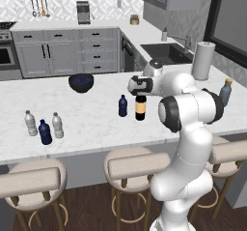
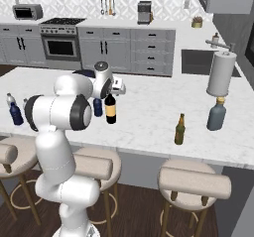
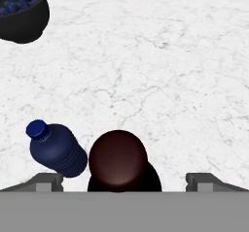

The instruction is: Move the plastic bottles in the middle to the plastics group, and the glass bottles in the middle to the glass group.

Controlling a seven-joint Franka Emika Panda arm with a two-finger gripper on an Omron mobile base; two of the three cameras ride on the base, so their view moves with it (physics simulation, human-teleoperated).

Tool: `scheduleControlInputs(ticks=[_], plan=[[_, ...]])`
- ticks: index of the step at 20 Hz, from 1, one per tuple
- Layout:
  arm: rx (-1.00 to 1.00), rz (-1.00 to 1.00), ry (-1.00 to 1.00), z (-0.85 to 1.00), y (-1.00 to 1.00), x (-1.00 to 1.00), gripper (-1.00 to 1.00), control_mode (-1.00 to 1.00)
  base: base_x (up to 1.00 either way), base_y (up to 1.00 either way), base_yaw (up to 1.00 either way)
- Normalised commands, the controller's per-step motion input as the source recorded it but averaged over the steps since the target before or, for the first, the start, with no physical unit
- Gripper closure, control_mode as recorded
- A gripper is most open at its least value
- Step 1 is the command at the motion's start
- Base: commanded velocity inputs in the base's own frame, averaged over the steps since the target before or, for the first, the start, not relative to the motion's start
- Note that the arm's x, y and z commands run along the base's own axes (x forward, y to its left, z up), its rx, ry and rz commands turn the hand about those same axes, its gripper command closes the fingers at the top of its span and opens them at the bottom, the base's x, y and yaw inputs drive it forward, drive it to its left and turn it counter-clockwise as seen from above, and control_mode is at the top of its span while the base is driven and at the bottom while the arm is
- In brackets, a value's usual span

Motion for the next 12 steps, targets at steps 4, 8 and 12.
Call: scheduleControlInputs(ticks=[4,8,12], plan=[[0.00,0.00,0.00,-0.05,0.00,0.01,-1.00,-1.00,0.00,0.00,0.00],[0.00,0.00,0.00,0.00,0.00,0.00,1.00,-1.00,0.00,0.00,0.00],[0.00,0.00,0.00,0.00,0.00,0.00,1.00,-1.00,0.00,0.00,0.00]])
